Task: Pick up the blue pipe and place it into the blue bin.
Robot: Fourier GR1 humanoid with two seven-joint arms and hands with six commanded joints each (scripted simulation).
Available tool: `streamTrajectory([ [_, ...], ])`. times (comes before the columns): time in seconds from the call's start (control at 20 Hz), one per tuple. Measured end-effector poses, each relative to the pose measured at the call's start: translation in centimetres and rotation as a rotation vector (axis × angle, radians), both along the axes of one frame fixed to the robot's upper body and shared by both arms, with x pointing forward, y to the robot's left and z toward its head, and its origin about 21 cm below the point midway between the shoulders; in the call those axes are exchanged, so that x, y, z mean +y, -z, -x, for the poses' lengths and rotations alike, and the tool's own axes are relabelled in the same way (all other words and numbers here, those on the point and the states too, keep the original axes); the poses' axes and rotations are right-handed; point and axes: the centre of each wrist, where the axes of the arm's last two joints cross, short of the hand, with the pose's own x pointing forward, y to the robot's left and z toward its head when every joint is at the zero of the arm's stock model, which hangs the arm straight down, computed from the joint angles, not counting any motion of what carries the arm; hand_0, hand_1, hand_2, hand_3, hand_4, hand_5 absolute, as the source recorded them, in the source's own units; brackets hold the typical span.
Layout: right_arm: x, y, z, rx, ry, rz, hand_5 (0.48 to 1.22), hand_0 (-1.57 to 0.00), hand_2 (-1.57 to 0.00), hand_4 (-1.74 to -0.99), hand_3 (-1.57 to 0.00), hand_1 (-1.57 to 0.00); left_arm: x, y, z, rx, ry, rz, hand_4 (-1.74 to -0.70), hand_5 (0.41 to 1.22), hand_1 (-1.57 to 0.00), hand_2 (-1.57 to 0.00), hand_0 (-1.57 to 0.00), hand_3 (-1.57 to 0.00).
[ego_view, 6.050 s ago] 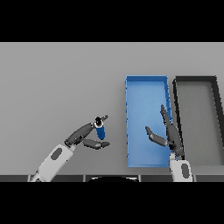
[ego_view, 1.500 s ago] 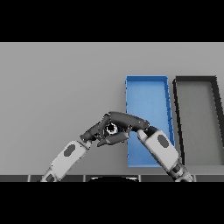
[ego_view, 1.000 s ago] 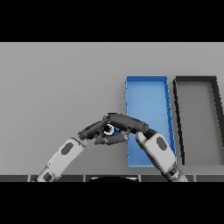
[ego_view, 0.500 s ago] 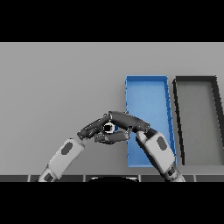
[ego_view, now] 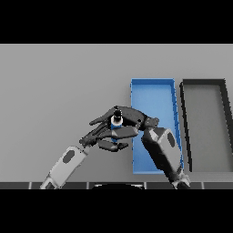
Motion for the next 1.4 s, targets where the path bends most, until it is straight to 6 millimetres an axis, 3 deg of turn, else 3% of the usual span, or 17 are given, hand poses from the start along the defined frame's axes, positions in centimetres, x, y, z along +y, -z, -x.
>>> streamTrajectory([
  [0.25,-0.8,-5.4,-0.7,-0.070,0.025,-0.062,1.221,-1.57,-1.57,-1.494,-1.57,-1.57,0.2,-0.1,0.1,0.001,0.002,-0.008,-0.86,0.493,0.00,0.00,0.00,0.00],
  [0.4,-1.7,-9.0,-2.4,-0.166,0.079,-0.108,1.221,-1.57,-1.57,-1.496,-1.57,-1.57,0.3,0.0,0.6,0.001,0.023,0.007,-0.87,0.484,0.00,0.00,0.00,0.00],
  [0.6,-3.2,-11.3,-5.1,-0.181,0.284,-0.125,1.221,-1.57,-1.57,-1.498,-1.57,-1.57,0.0,-0.3,0.5,0.004,0.005,-0.010,-0.85,0.484,0.00,0.00,0.00,0.00],
  [0.7,-5.4,-11.4,-6.8,-0.171,0.406,-0.089,1.221,-1.57,-1.57,-1.498,-1.57,-1.57,0.6,-0.4,0.5,-0.004,-0.004,-0.010,-0.84,0.477,0.00,0.00,0.00,0.00],
  [0.95,-10.8,-7.0,-10.4,0.016,0.636,-0.008,1.221,-1.57,-1.57,-1.499,-1.57,-1.57,1.1,-0.4,0.5,-0.015,-0.036,-0.036,-0.83,0.463,0.00,0.00,0.00,0.00],
  [1.1,-13.3,-3.6,-10.7,0.117,0.738,0.045,1.221,-1.57,-1.57,-1.499,-1.57,-1.57,1.2,-0.6,0.3,-0.022,-0.029,-0.042,-0.83,0.462,0.00,0.00,0.00,0.00],
  [1.4,-16.1,3.7,-9.5,0.351,0.905,0.193,1.221,-1.57,-1.57,-1.499,-1.57,-1.57,1.4,-0.4,0.9,-0.018,-0.018,-0.029,-0.83,0.470,0.00,0.00,0.00,0.00],
])
